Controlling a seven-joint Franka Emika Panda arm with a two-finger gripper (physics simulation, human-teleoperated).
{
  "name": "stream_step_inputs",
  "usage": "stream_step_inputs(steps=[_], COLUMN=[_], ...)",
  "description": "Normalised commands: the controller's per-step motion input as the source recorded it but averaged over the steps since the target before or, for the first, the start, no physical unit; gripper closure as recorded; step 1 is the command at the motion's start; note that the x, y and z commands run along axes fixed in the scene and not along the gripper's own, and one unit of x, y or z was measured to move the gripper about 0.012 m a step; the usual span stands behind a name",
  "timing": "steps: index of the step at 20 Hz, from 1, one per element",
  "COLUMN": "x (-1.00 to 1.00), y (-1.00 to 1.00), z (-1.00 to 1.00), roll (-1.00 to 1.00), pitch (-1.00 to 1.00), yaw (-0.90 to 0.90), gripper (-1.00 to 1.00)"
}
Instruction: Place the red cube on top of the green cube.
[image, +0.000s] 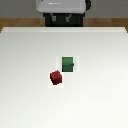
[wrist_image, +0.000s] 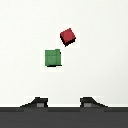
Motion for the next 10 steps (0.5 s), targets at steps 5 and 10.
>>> stream_step_inputs(steps=[5,10], x=[0.00,0.00], y=[0.00,-0.20], z=[0.00,0.00], roll=[0.00,0.00], pitch=[0.00,0.00], yaw=[0.00,0.00], gripper=[-1.00,-1.00])
